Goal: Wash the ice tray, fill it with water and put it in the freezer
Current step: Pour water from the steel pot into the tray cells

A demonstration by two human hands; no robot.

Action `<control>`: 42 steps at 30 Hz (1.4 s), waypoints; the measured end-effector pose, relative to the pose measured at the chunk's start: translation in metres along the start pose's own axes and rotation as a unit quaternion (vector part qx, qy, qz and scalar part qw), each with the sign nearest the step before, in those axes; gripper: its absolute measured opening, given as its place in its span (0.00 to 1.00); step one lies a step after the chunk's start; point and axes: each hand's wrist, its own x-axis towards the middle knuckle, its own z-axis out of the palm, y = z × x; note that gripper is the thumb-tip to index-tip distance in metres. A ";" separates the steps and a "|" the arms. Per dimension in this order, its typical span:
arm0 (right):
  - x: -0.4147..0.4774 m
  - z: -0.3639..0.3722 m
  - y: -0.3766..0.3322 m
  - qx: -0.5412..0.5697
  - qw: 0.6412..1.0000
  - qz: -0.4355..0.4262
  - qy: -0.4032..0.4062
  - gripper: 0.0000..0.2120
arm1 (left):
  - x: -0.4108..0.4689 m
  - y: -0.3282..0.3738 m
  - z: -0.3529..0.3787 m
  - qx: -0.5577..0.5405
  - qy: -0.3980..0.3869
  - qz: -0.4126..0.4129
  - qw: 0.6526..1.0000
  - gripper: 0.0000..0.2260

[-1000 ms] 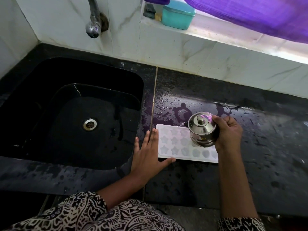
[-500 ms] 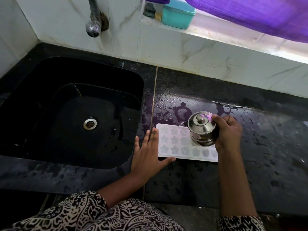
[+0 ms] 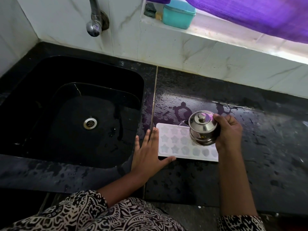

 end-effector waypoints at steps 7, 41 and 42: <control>0.004 -0.004 -0.002 0.159 0.987 0.030 0.003 0.19 | 0.000 0.000 0.000 0.002 -0.002 -0.004 1.000 0.51; 0.049 -0.029 -0.004 -0.023 0.994 -0.004 -0.105 0.20 | 0.001 0.004 0.004 0.006 -0.003 -0.032 0.999 0.52; 0.051 -0.028 -0.005 -0.031 0.994 -0.007 -0.108 0.19 | 0.001 0.003 0.004 0.007 -0.004 -0.032 0.999 0.52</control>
